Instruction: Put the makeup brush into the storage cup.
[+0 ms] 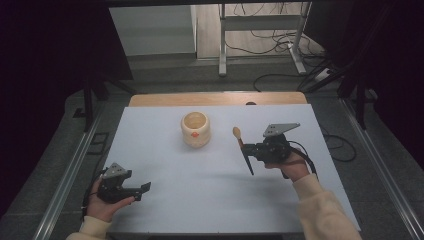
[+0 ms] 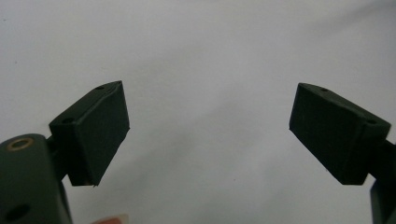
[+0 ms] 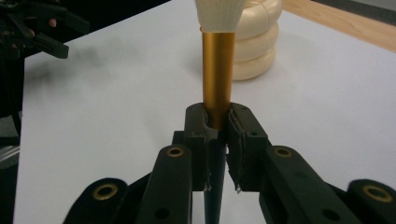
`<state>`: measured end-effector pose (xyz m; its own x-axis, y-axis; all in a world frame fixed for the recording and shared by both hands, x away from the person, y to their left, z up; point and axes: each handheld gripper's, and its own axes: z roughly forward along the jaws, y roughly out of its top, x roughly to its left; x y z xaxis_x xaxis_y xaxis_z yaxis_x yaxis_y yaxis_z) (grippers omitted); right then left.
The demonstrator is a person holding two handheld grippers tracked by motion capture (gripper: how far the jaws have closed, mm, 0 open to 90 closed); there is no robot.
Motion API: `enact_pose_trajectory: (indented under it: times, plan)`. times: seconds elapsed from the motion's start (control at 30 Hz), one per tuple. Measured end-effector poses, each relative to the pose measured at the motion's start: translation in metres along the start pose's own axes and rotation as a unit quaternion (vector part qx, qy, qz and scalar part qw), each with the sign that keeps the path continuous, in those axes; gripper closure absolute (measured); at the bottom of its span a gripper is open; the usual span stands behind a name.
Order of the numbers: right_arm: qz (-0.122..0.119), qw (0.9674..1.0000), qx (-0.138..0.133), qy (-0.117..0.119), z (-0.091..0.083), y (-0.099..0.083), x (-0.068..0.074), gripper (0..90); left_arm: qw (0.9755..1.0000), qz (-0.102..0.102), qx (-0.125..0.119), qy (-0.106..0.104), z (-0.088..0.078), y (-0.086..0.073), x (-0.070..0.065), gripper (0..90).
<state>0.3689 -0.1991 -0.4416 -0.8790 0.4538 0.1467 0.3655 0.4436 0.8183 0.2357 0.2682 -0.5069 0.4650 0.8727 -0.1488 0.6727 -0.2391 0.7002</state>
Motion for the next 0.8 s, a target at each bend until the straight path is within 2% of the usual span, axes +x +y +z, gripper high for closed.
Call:
enact_pose_trajectory:
  times: [0.2, 0.37, 0.53, 0.63, 0.8]
  plan:
    - [0.014, 0.9999, -0.008, -0.004, -0.001, 0.000, 0.006, 79.1, 1.0000, -0.002, -0.002, -0.002, 0.000, 0.000, 0.000, 12.8]
    - [0.013, 0.9997, -0.020, -0.004, -0.003, -0.001, 0.011, 79.1, 1.0000, -0.002, -0.002, -0.003, 0.000, 0.001, -0.001, 12.9]
    - [0.021, 0.9992, -0.035, 0.004, -0.003, 0.000, 0.015, 79.1, 1.0000, -0.001, -0.004, -0.006, 0.001, 0.001, -0.003, 13.1]
    - [0.015, 0.9994, -0.030, 0.003, -0.002, -0.001, 0.017, 79.1, 1.0000, -0.002, -0.004, -0.007, 0.001, 0.002, -0.004, 13.2]
    - [0.020, 0.9994, -0.028, 0.005, 0.001, -0.005, 0.016, 79.1, 1.0000, -0.001, -0.005, -0.008, 0.001, 0.002, -0.005, 13.2]
